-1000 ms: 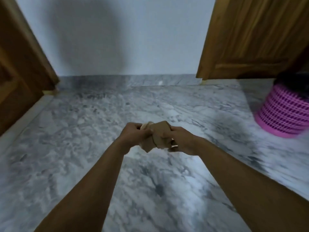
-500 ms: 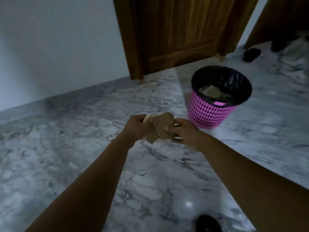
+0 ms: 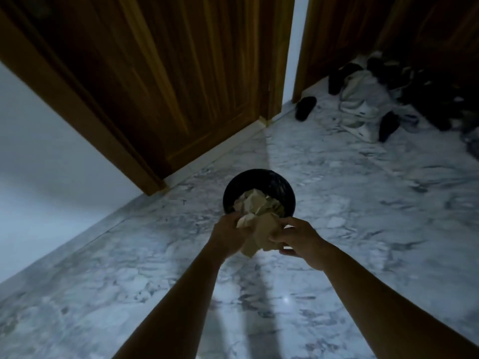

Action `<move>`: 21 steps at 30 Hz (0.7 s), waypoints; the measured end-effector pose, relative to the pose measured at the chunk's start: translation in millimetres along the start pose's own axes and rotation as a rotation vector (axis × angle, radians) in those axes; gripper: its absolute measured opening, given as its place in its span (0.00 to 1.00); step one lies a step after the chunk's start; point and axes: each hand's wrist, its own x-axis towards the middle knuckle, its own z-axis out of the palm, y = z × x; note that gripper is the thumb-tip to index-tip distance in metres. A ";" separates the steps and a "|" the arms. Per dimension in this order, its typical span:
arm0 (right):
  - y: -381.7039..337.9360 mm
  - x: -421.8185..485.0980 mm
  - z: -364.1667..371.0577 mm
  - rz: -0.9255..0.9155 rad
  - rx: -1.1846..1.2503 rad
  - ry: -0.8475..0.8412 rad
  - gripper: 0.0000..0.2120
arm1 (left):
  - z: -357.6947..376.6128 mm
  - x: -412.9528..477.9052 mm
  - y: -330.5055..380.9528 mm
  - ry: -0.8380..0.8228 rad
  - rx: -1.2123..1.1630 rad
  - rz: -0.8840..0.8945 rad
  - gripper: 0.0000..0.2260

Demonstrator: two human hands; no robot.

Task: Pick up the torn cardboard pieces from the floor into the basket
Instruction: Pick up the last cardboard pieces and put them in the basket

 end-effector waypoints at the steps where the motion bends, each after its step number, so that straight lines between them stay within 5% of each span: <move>1: -4.4 5.2 -5.9 0.015 0.027 0.021 0.12 | 3.2 11.3 5.9 -0.004 0.034 0.004 0.11; 14: -19.0 199.9 -41.4 0.220 0.208 0.201 0.14 | 42.2 235.3 -6.3 -0.181 0.121 -0.152 0.17; 17: -7.9 247.8 -45.7 0.227 0.100 0.266 0.09 | 56.0 274.5 -22.1 -0.198 0.110 -0.190 0.19; 21: 5.0 289.5 -60.9 0.169 -0.251 0.445 0.27 | 64.6 317.5 -52.4 -0.212 0.172 -0.231 0.36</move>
